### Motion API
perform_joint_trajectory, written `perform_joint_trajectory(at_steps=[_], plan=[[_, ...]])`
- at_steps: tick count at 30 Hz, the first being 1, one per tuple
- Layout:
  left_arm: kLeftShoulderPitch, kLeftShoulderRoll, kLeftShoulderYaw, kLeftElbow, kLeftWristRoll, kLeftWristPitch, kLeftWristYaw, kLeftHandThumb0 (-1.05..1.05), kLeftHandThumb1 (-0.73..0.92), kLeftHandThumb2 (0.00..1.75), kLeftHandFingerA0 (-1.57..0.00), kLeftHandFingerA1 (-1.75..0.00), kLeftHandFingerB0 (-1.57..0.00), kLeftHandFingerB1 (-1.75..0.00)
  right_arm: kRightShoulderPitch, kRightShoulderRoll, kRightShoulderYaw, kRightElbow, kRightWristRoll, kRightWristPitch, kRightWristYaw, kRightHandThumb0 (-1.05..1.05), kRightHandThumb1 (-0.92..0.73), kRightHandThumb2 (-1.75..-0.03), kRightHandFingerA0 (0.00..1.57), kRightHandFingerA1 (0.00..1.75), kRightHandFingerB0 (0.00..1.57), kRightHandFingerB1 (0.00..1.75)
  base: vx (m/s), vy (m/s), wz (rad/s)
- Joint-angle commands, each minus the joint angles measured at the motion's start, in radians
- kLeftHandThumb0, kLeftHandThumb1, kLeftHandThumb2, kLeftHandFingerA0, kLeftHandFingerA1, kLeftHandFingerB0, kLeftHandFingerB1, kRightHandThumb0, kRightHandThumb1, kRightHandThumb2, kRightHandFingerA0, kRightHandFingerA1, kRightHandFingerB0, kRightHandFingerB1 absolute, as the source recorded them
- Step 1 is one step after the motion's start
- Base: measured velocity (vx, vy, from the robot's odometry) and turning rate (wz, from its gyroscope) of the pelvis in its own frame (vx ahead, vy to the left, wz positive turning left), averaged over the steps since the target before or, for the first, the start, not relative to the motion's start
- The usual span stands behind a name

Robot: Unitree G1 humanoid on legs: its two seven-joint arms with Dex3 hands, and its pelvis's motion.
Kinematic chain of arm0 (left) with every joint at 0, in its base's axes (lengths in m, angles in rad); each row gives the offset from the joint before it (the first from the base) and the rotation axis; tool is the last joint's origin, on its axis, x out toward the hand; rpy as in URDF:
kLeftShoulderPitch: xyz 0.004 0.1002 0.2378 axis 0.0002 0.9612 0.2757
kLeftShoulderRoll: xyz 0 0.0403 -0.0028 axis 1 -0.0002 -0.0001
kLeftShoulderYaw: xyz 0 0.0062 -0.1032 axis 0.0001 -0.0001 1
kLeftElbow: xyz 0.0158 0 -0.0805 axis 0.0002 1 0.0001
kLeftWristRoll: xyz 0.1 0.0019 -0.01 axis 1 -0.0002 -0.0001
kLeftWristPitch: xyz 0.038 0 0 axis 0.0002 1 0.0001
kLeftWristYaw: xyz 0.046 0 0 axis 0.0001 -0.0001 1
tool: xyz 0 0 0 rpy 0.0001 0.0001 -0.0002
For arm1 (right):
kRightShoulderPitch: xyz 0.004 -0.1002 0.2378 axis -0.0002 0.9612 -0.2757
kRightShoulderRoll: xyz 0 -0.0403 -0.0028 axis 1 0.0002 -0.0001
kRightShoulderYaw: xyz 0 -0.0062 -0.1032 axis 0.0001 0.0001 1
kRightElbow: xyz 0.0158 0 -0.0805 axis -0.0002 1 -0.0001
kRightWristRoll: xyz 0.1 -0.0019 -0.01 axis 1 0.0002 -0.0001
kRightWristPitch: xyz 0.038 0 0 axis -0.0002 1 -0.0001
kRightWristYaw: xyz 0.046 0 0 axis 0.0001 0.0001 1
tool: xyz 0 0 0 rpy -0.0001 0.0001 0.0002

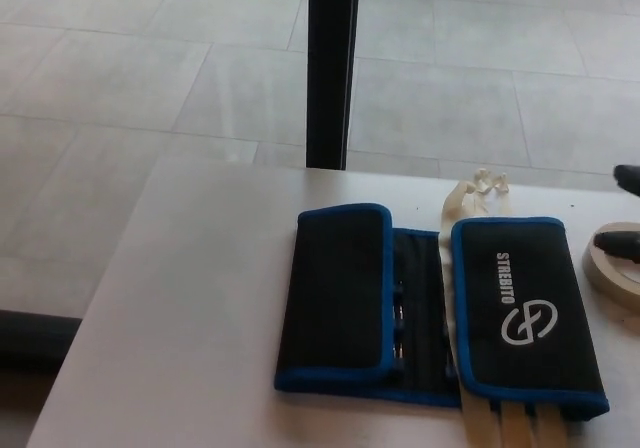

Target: The robot uses its right hand to lift an edge of the toolkit kept in middle of the desk and make one fold in it

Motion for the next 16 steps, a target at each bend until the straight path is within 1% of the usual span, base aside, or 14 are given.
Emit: perform_joint_trajectory(at_steps=[1, 3, 5, 6, 7, 8, 9, 10, 11, 12, 13, 14, 15, 16], plan=[[0.019, 0.029, 0.023, -0.011, -0.024, -0.020, -0.029, -0.73, 0.89, 0.67, -0.34, -0.59, -0.30, -0.36, 0.061, -0.313, -0.861, -0.056, 0.600, 0.314, 0.009, -0.76, -0.91, -0.67, 0.75, 0.77, 0.56, 0.58, 0.00, 0.000, 0.00], [0.015, 0.027, 0.033, -0.012, -0.039, -0.007, -0.036, -0.72, 0.88, 0.67, -0.33, -0.59, -0.29, -0.36, 0.130, -0.315, -0.917, 0.035, 0.501, 0.265, 0.015, -0.75, -0.91, -0.67, 0.69, 0.88, 0.56, 0.66, 0.00, 0.000, 0.00], [0.014, 0.027, 0.033, -0.008, -0.039, -0.007, -0.037, -0.72, 0.88, 0.67, -0.33, -0.59, -0.29, -0.36, 0.146, -0.312, -0.932, 0.067, 0.480, 0.246, 0.013, -0.75, -0.91, -0.67, 0.69, 0.88, 0.56, 0.66, 0.00, 0.000, 0.00], [0.027, 0.025, 0.032, -0.020, -0.033, -0.013, -0.022, -0.72, 0.88, 0.66, -0.36, -0.59, -0.31, -0.36, 0.224, -0.279, -0.964, 0.137, 0.429, 0.181, -0.003, -0.74, -0.92, -0.70, 0.65, 0.92, 0.47, 0.69, 0.00, 0.000, 0.00], [0.033, 0.023, 0.035, -0.025, -0.041, -0.018, -0.039, -0.71, 0.89, 0.67, -0.33, -0.60, -0.29, -0.36, 0.258, -0.261, -0.969, 0.168, 0.399, 0.133, -0.008, -0.71, -0.92, -0.69, 0.65, 0.96, 0.44, 0.71, 0.00, 0.000, 0.00], [0.034, 0.023, 0.037, -0.024, -0.042, -0.019, -0.042, -0.71, 0.89, 0.67, -0.33, -0.60, -0.29, -0.36, 0.261, -0.258, -0.969, 0.170, 0.395, 0.129, -0.008, -0.71, -0.92, -0.69, 0.65, 0.96, 0.44, 0.71, 0.00, 0.000, 0.00], [0.032, 0.025, 0.034, -0.014, -0.036, -0.016, -0.028, -0.74, 0.88, 0.67, -0.35, -0.58, -0.30, -0.35, 0.295, -0.222, -0.992, 0.263, 0.386, 0.049, -0.041, -0.72, -0.92, -0.67, 0.56, 1.02, 0.36, 0.74, 0.00, 0.000, 0.00], [0.030, 0.024, 0.032, -0.014, -0.032, -0.014, -0.016, -0.73, 0.88, 0.67, -0.36, -0.59, -0.32, -0.35, 0.321, -0.198, -1.002, 0.336, 0.375, -0.022, -0.053, -0.72, -0.92, -0.69, 0.52, 1.09, 0.29, 0.74, 0.00, 0.000, 0.00], [0.028, 0.023, 0.033, -0.016, -0.033, -0.013, -0.013, -0.73, 0.88, 0.67, -0.36, -0.59, -0.32, -0.35, 0.321, -0.195, -1.001, 0.352, 0.371, -0.037, -0.052, -0.72, -0.92, -0.69, 0.52, 1.09, 0.29, 0.74, 0.00, 0.000, 0.00], [0.018, 0.028, 0.031, 0.008, -0.029, -0.024, -0.018, -0.72, 0.89, 0.67, -0.36, -0.55, -0.30, -0.32, 0.324, -0.193, -1.006, 0.446, 0.359, -0.102, -0.075, -0.71, -0.92, -0.68, 0.45, 1.00, 0.25, 0.66, 0.00, 0.000, 0.00], [0.013, 0.031, 0.030, 0.018, -0.027, -0.029, -0.020, -0.72, 0.89, 0.67, -0.36, -0.55, -0.30, -0.32, 0.324, -0.193, -1.010, 0.487, 0.353, -0.129, -0.083, -0.71, -0.92, -0.68, 0.45, 1.00, 0.25, 0.66, 0.00, 0.000, 0.00], [0.015, 0.031, 0.027, 0.019, -0.024, -0.030, -0.017, -0.74, 0.88, 0.67, -0.36, -0.54, -0.31, -0.32, 0.304, -0.204, -1.026, 0.553, 0.354, -0.155, -0.122, -0.70, -0.88, -0.67, 0.58, 0.98, 0.34, 0.65, 0.00, 0.000, 0.00], [0.014, 0.031, 0.023, 0.024, -0.018, -0.032, -0.011, -0.74, 0.88, 0.67, -0.37, -0.54, -0.31, -0.32, 0.302, -0.218, -1.032, 0.628, 0.348, -0.187, -0.141, -0.69, -0.91, -0.67, 0.52, 0.99, 0.31, 0.65, 0.00, 0.000, 0.00], [0.014, 0.031, 0.023, 0.024, -0.018, -0.032, -0.011, -0.74, 0.88, 0.67, -0.37, -0.54, -0.31, -0.32, 0.302, -0.218, -1.032, 0.628, 0.348, -0.187, -0.141, -0.69, -0.91, -0.67, 0.52, 0.99, 0.31, 0.65, 0.00, 0.000, 0.00]])
